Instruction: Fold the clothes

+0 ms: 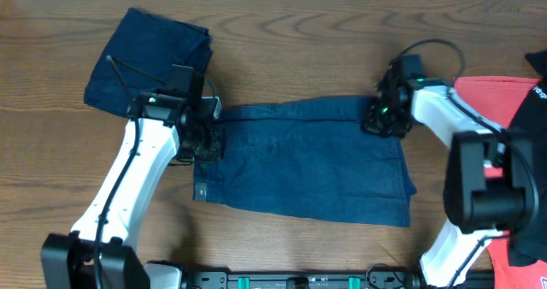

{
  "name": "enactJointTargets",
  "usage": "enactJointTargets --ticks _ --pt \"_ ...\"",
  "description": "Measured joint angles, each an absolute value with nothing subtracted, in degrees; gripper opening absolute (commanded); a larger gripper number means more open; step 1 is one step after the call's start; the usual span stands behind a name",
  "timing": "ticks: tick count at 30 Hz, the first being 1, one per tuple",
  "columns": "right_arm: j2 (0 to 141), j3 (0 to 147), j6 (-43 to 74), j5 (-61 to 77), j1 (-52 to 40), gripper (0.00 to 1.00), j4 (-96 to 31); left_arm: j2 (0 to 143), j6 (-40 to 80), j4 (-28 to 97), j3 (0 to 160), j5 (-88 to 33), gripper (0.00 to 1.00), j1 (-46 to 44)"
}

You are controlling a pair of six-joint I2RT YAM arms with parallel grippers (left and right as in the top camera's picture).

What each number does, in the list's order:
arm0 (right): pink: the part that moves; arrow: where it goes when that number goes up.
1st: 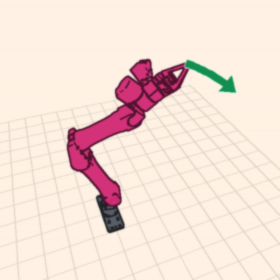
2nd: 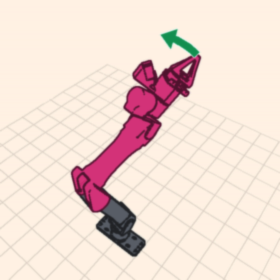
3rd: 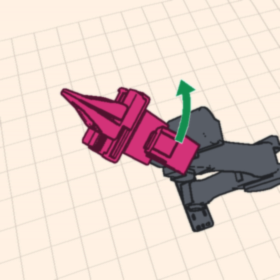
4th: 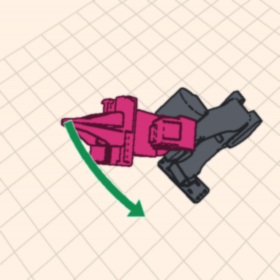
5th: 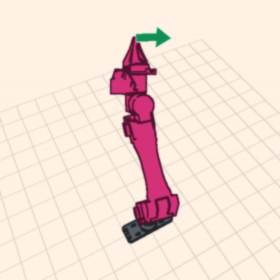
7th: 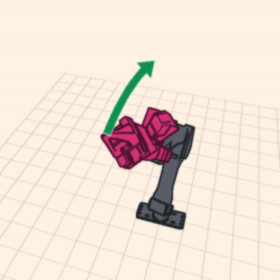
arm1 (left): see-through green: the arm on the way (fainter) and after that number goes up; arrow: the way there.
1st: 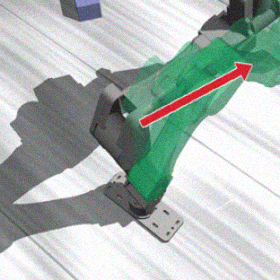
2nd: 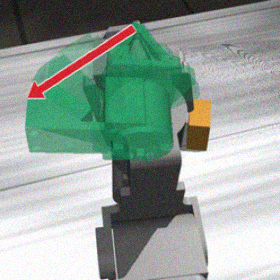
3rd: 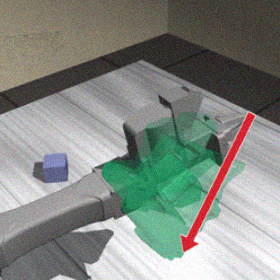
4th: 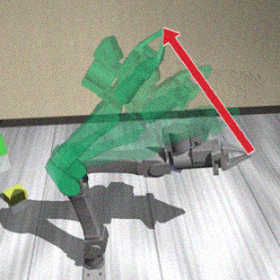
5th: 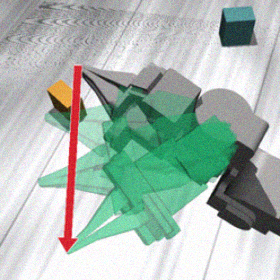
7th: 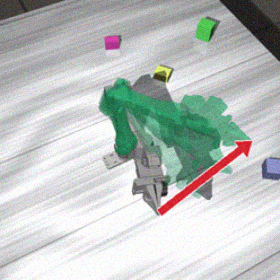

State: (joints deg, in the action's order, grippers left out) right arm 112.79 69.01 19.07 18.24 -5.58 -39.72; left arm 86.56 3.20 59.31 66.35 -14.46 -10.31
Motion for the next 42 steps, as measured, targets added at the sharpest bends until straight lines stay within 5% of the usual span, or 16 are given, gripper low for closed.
enactJointTargets --ticks 7,15,22,42 --pt "117.2 71.3 26.5 21.3 -7.5 0.01 -28.0 88.1 3.2 59.3 66.3 -14.6 0.15 -10.3" --pt "124.2 74.1 38.4 30.0 -3.7 0.01 -10.0 88.1 4.7 58.1 66.3 -14.6 0.36 -10.4" --pt "122.9 73.5 37.3 33.9 2.3 0.01 -15.0 88.1 8.1 48.6 63.2 -14.6 0.07 -13.6" --pt "89.8 69.4 21.8 20.2 4.4 0.02 -42.7 111.0 10.5 12.1 62.9 -15.8 0.06 -16.6"
